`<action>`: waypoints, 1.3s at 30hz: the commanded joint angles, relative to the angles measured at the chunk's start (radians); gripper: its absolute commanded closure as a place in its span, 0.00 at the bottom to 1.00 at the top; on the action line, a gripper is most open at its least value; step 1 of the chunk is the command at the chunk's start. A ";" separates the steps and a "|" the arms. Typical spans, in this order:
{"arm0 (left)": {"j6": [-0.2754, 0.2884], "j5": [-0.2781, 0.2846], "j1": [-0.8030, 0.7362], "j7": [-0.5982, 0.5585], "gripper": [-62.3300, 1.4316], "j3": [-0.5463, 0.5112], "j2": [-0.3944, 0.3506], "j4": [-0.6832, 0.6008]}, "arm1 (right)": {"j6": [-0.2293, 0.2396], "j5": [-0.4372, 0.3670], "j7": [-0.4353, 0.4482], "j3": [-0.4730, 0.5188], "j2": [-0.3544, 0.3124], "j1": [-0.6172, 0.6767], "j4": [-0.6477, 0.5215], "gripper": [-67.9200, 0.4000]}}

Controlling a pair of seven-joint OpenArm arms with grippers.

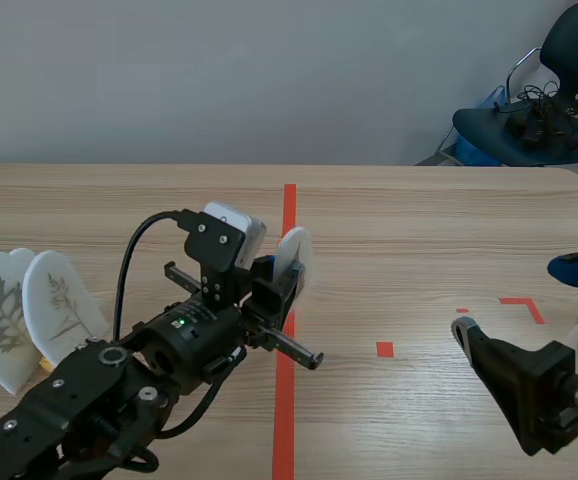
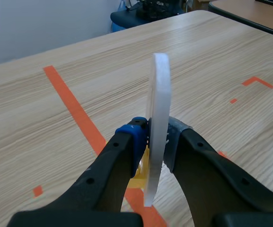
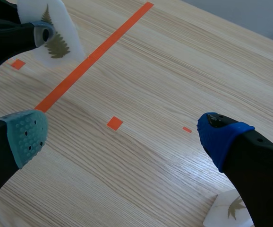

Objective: Do the leaf sorting experiment

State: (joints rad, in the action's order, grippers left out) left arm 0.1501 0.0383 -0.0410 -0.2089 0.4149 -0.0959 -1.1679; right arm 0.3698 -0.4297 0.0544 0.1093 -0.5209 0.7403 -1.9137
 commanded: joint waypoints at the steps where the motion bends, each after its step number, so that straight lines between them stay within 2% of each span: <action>1: 0.001 0.006 -0.040 -0.003 0.84 -0.021 -0.019 -0.055 | -0.004 -0.004 0.011 0.009 0.000 -0.012 -0.013 0.00; 6: -0.003 0.013 -0.167 0.026 0.84 -0.084 -0.072 -0.220 | -0.004 -0.004 0.011 0.009 0.000 -0.012 -0.013 0.00; 9: -0.006 0.048 -0.249 0.027 0.84 -0.134 -0.101 -0.307 | -0.004 -0.004 0.011 0.009 0.000 -0.012 -0.013 0.00; 12: -0.006 0.051 -0.320 0.027 0.84 -0.189 -0.121 -0.358 | -0.004 -0.004 0.011 0.009 0.000 -0.012 -0.013 0.00; 14: -0.006 0.085 -0.359 0.027 0.84 -0.228 -0.127 -0.369 | -0.004 -0.004 0.011 0.009 0.000 -0.012 -0.013 0.00; 17: -0.006 0.187 -0.409 0.026 0.84 -0.291 -0.136 -0.369 | -0.004 -0.004 0.011 0.009 0.000 -0.012 -0.013 0.00; 19: -0.006 0.214 -0.433 0.025 0.84 -0.335 -0.135 -0.369 | -0.004 -0.004 0.011 0.009 0.000 -0.012 -0.013 0.00; 24: -0.006 0.213 -0.449 0.019 0.84 -0.407 -0.135 -0.363 | -0.004 -0.004 0.011 0.009 0.000 -0.012 -0.013 0.00; 30: -0.009 0.213 -0.407 0.011 0.84 -0.403 -0.135 -0.330 | -0.004 -0.004 0.011 0.009 0.000 -0.012 -0.013 0.00; 39: -0.029 0.212 -0.277 -0.043 0.84 -0.403 -0.132 -0.115 | -0.004 -0.004 0.011 0.009 0.000 -0.012 -0.013 0.00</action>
State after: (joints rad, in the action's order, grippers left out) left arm 0.1287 0.2501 -0.3267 -0.2264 0.0128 -0.2268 -1.2716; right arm 0.3698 -0.4294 0.0544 0.1093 -0.5209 0.7403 -1.9137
